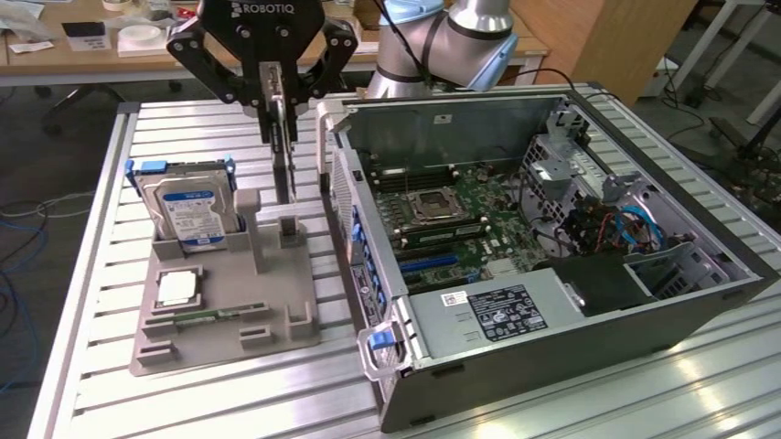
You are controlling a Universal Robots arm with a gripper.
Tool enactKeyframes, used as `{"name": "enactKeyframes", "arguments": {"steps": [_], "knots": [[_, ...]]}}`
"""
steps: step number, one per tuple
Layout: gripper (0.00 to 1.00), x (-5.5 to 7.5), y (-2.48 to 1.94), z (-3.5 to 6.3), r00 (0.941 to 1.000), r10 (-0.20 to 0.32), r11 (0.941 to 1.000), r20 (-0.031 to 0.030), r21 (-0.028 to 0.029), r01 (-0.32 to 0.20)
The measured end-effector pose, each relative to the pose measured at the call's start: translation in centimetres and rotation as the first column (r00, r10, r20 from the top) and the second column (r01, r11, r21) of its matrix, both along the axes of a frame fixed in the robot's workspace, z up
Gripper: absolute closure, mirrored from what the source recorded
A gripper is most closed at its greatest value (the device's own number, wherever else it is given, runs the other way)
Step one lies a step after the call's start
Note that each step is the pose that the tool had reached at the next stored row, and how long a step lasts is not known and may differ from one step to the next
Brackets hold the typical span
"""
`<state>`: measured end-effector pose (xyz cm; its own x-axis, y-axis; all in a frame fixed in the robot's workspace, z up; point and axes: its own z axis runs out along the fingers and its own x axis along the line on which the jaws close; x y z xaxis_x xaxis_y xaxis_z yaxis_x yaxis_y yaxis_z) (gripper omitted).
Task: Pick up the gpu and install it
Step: 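Pick up the gpu and move the gpu toward the slot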
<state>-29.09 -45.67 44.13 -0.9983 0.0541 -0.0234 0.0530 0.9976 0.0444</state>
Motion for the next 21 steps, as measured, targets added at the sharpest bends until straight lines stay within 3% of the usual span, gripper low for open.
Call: {"name": "enactKeyframes", "arguments": {"steps": [14,21], "knots": [[0.74,0.3,0.0,0.0,1.0,0.0,1.0,-0.0001,0.0002,0.0],[0.74,1.2,0.0,0.0,1.0,0.0,1.0,0.0,0.0005,0.0]]}}
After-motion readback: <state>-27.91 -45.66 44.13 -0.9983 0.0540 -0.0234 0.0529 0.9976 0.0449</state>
